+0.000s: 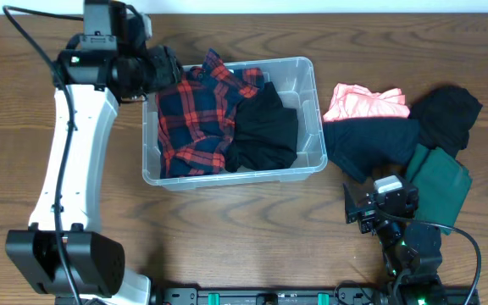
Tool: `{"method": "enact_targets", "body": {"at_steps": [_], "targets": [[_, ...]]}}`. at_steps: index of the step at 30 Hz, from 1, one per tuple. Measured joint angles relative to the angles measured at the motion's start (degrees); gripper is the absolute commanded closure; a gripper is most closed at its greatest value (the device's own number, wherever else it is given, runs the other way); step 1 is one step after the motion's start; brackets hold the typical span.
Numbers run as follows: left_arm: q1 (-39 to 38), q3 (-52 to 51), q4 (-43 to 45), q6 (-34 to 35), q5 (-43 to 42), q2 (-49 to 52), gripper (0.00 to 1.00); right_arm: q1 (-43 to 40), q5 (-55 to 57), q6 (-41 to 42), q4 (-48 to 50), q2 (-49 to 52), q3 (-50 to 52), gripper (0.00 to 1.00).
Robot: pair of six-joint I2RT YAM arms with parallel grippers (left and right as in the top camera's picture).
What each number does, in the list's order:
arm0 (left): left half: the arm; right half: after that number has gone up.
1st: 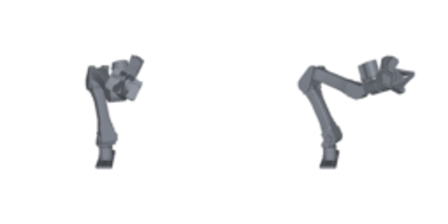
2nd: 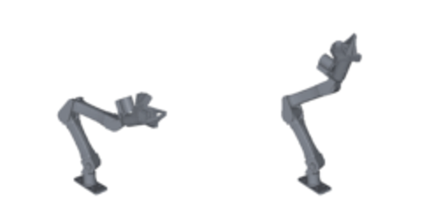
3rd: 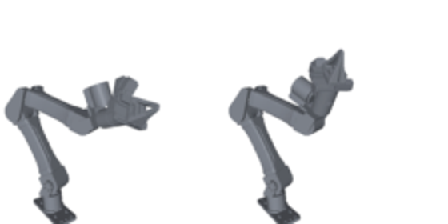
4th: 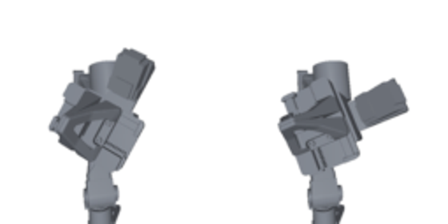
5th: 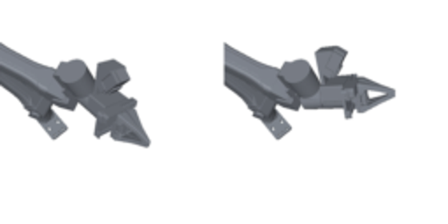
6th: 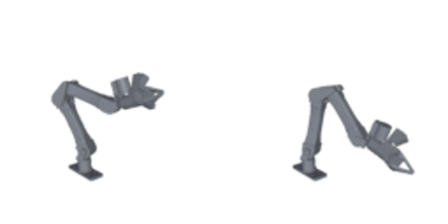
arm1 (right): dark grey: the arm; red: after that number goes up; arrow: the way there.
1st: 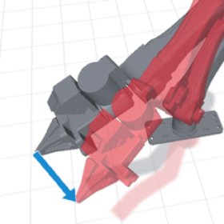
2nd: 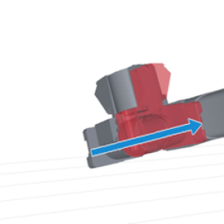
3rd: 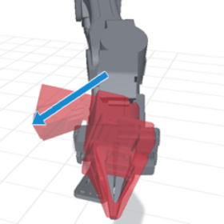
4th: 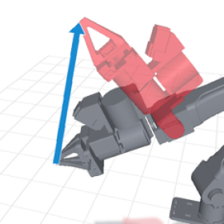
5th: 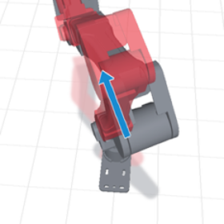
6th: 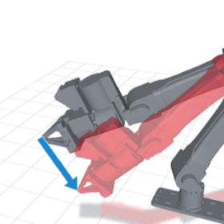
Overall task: Pack container
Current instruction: 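Press the plaid shirt down into the bin with the left gripper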
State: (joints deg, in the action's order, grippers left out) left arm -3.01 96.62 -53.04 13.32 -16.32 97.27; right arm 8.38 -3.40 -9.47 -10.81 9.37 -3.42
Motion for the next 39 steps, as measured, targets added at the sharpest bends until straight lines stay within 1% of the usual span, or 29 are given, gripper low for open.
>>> {"method": "enact_targets", "body": {"at_steps": [3, 9, 14, 16, 19, 22, 24, 27, 30, 33, 37, 39], "targets": [[-2.73, -0.17, -0.52, -2.38, 3.02, 0.50, 0.35, -0.02, 0.00, 0.00, 0.00, 0.00, 0.00, 0.01], [-10.16, -0.17, 1.20, -10.64, 6.14, 4.17, 0.35, -0.02, 0.00, 0.00, 0.00, 0.00, 0.00, 0.01], [-13.57, -0.17, 9.09, -14.29, 7.76, 14.97, 0.35, 0.00, 0.00, 0.00, -0.02, 0.00, 0.00, 0.01], [-13.57, -0.17, 9.84, -14.73, 8.22, 19.89, 0.42, -0.02, 0.00, 0.00, 0.00, 0.00, 0.00, 0.01], [-13.27, 0.04, 9.38, -14.84, 8.87, 24.72, 0.45, 0.00, 0.00, 0.00, 0.00, 0.00, 0.00, 0.01], [-13.18, 1.05, 6.38, -14.82, 9.07, 24.52, 0.45, 0.00, 0.00, 0.00, 0.00, 0.00, 0.00, 0.01], [-13.18, 1.05, 5.90, -14.75, 9.42, 24.26, 0.44, -0.02, 0.00, 0.00, 0.00, 0.00, 0.00, 0.01], [-13.25, 1.51, 4.70, -14.86, 10.75, 23.69, 0.34, -0.02, 0.00, 0.00, 0.00, 0.00, 0.00, 0.01], [-13.16, 3.78, 2.16, -14.82, 11.93, 21.97, 0.30, 0.00, 0.00, 0.00, 0.00, 0.00, 0.00, 0.01], [-13.09, 7.72, -0.79, -14.67, 12.72, 17.99, 0.29, -0.02, 0.00, 0.00, 0.00, 0.00, 0.00, 0.01], [-13.05, 12.09, -5.95, -14.67, 13.35, 8.74, 0.29, 0.00, 0.00, 0.00, 0.00, 0.00, 0.00, 0.01], [-13.07, 13.46, -11.80, -14.40, 13.33, 5.16, 0.29, -0.02, 0.00, 0.00, 0.02, 0.02, 0.00, 0.01]]}}
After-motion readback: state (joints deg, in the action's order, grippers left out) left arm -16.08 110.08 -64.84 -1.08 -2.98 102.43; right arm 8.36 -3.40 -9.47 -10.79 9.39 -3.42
